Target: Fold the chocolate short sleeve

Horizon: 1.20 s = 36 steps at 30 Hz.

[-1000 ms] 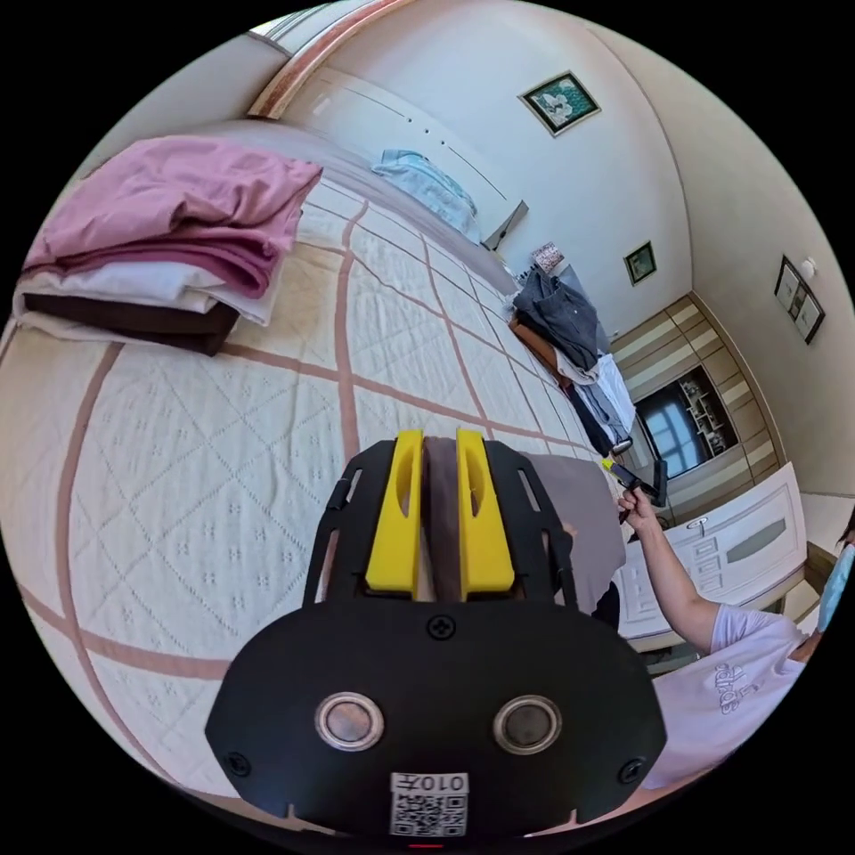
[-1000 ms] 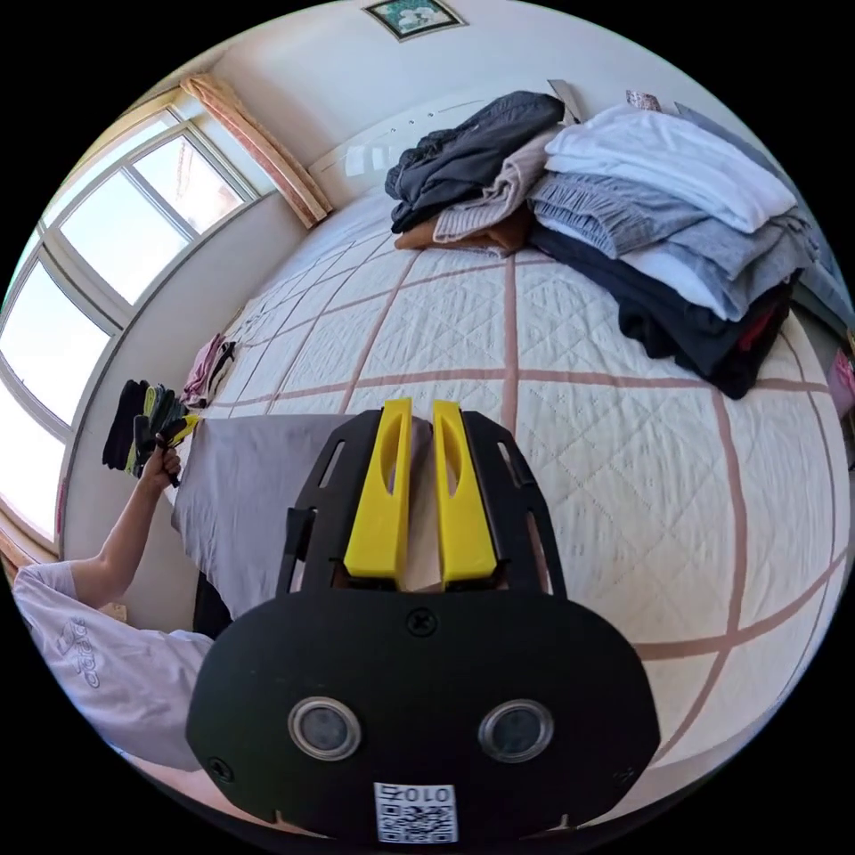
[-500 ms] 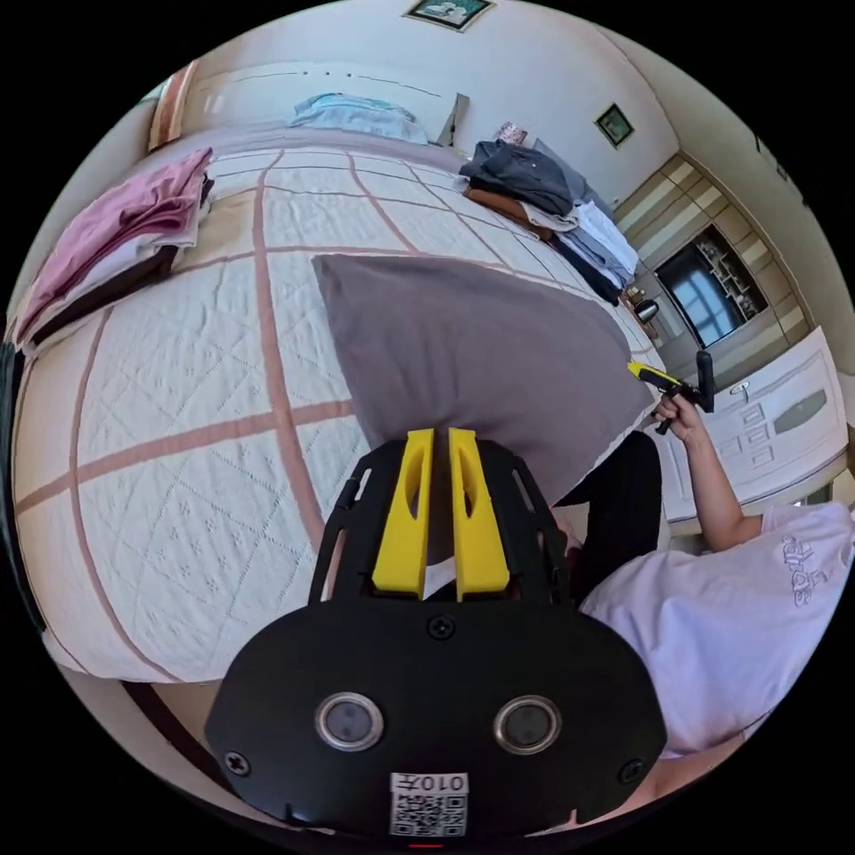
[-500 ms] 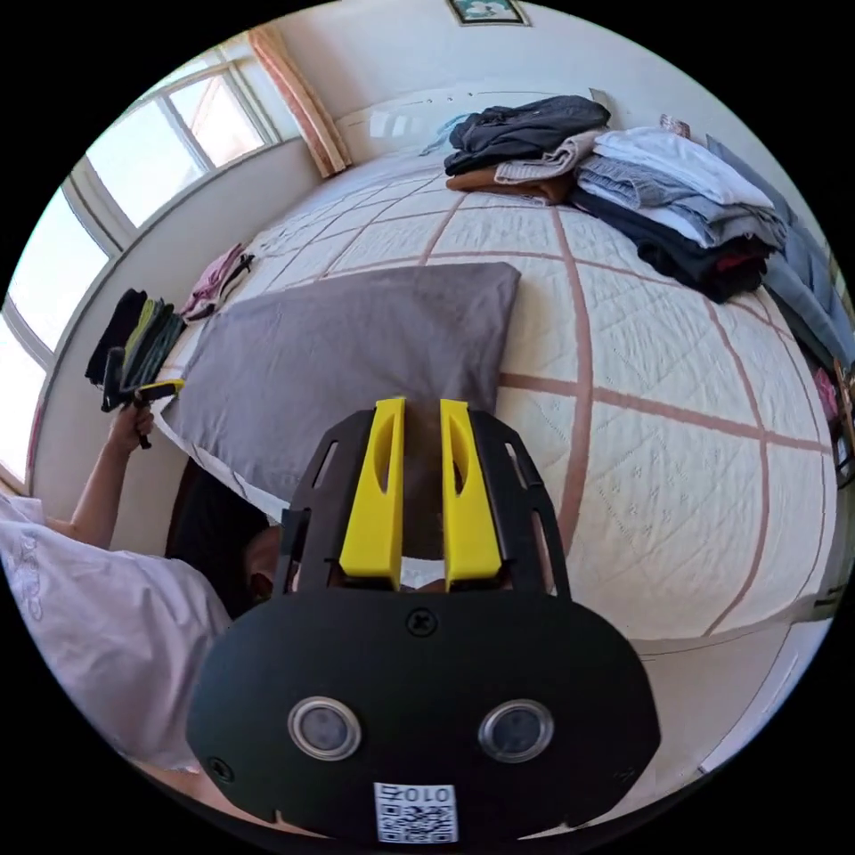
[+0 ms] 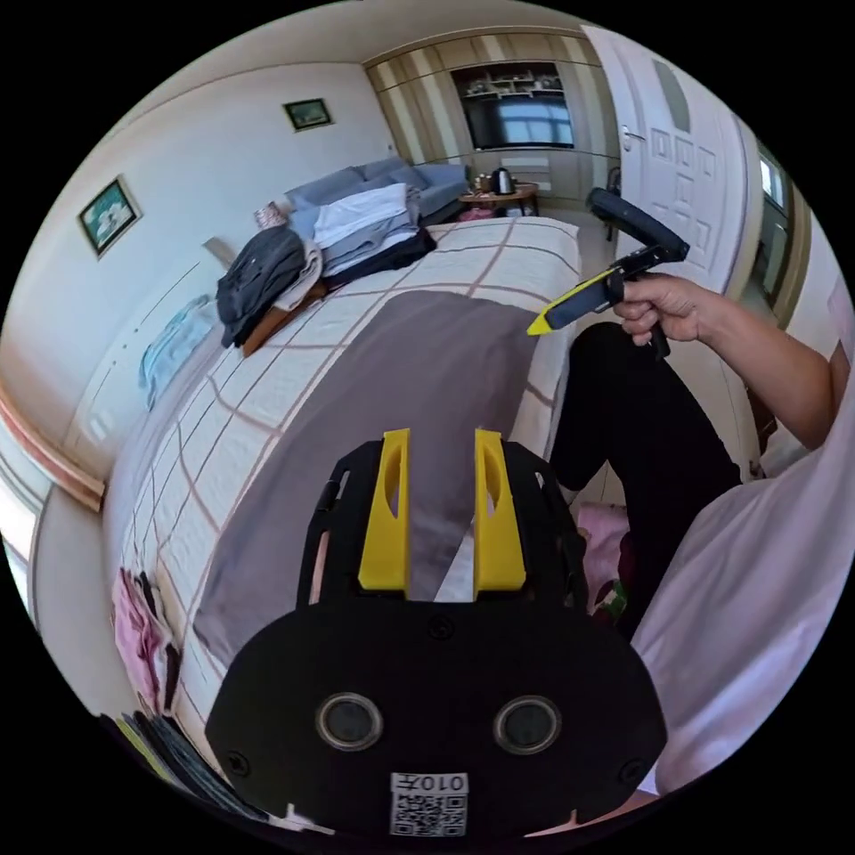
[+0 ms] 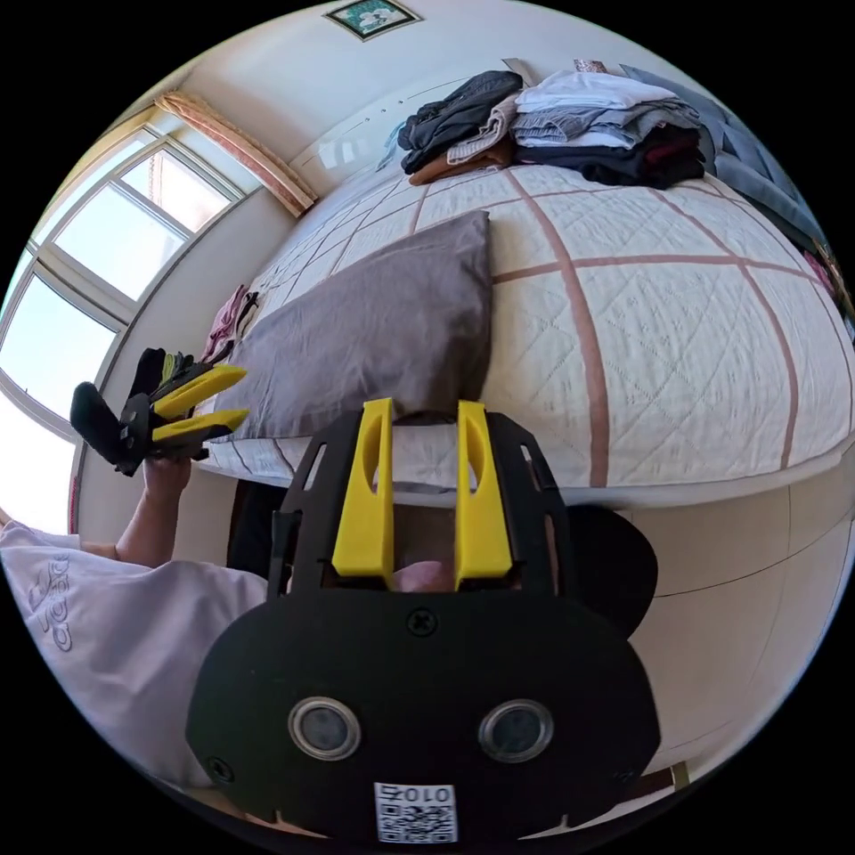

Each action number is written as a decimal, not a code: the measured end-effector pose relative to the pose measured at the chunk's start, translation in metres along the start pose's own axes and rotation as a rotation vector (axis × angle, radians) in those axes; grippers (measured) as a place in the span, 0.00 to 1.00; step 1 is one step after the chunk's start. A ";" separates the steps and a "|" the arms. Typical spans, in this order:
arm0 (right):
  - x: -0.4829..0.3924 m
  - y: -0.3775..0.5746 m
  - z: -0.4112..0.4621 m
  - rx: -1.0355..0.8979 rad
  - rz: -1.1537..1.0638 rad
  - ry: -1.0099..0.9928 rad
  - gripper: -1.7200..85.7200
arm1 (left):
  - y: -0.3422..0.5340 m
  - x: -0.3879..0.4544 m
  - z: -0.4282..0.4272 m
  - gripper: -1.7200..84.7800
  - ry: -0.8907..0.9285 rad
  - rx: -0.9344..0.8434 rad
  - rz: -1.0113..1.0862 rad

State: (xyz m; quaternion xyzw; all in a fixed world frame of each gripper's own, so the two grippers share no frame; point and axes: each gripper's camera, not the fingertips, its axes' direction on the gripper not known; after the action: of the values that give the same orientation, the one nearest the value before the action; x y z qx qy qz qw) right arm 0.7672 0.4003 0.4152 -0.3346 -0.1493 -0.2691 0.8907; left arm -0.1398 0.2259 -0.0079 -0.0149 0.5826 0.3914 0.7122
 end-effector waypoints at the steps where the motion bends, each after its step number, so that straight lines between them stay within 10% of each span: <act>1: 0.002 -0.002 0.001 -0.007 0.006 0.001 0.12 | -0.018 0.024 0.012 0.15 -0.011 0.003 0.065; 14: 0.045 -0.054 -0.036 -0.119 -0.120 -0.281 0.08 | -0.100 0.173 0.111 0.11 -0.357 0.007 0.218; 20: 0.099 -0.098 -0.067 0.075 -0.077 -0.391 0.13 | -0.089 0.153 0.098 0.06 -0.195 0.099 0.051; 36: 0.145 -0.264 0.033 -0.194 0.168 -0.775 0.16 | -0.038 0.107 0.065 0.04 -0.150 0.266 -0.143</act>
State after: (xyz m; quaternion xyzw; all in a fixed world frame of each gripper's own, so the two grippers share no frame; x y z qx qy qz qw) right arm 0.7294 0.2010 0.6401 -0.5047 -0.4199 -0.0623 0.7517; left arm -0.0635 0.2886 -0.0938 0.0673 0.5720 0.2589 0.7754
